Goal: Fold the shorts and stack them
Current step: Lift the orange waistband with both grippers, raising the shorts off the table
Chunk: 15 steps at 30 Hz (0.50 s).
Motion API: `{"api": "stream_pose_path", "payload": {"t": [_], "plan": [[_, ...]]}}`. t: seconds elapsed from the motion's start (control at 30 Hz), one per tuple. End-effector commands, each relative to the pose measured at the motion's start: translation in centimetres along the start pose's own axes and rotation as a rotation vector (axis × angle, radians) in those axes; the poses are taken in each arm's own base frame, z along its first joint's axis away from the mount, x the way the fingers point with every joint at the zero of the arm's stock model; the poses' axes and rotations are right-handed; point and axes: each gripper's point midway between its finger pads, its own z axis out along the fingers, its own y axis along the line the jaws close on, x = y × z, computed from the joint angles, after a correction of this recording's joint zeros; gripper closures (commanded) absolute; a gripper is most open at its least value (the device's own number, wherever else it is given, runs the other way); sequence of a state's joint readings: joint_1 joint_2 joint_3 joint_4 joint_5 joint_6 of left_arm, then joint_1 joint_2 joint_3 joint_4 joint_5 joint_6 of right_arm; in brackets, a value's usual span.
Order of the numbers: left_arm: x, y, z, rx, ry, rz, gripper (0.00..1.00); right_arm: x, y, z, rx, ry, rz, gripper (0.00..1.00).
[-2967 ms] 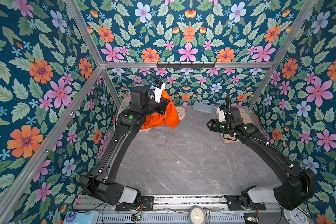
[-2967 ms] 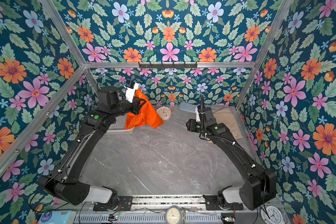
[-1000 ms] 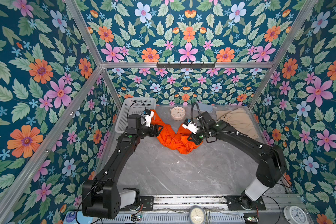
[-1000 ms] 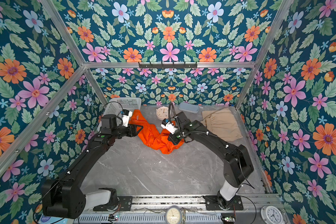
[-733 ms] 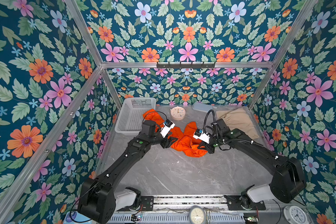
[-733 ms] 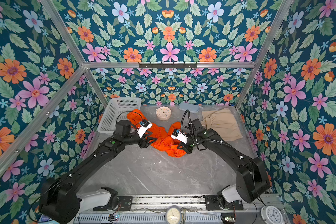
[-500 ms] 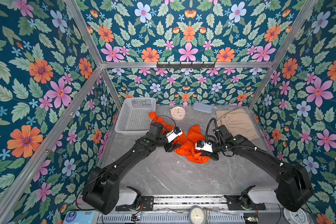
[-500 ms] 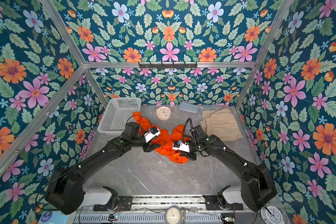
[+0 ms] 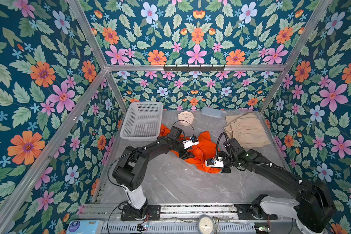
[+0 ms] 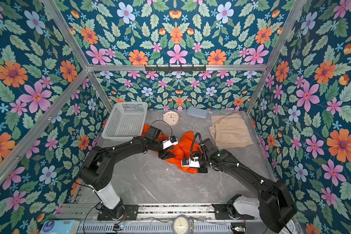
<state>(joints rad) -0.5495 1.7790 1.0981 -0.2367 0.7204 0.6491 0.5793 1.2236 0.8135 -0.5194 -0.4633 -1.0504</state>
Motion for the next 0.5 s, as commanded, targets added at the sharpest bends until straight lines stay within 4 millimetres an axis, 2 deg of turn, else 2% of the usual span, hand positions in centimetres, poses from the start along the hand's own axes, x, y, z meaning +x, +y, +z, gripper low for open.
{"api": "stream_pose_path", "payload": {"t": [0.0, 0.2, 0.37, 0.47], "plan": [[-0.6, 0.3, 0.6, 0.036, -0.02, 0.054, 0.33, -0.5, -0.3, 0.0, 0.01, -0.018, -0.038, 1.0], [-0.5, 1.3, 2.3, 0.102, 0.01, 0.076, 0.34, -0.6, -0.1, 0.3, -0.003, -0.025, -0.033, 1.0], [0.5, -0.5, 2.9, 0.195, 0.052, 0.123, 0.42, -0.9, -0.5, 0.3, 0.015, -0.04, -0.016, 1.0], [0.8, -0.9, 3.0, 0.2, 0.065, 0.13, 0.54, -1.2, -1.1, 0.3, 0.04, -0.06, 0.0, 1.0]]}}
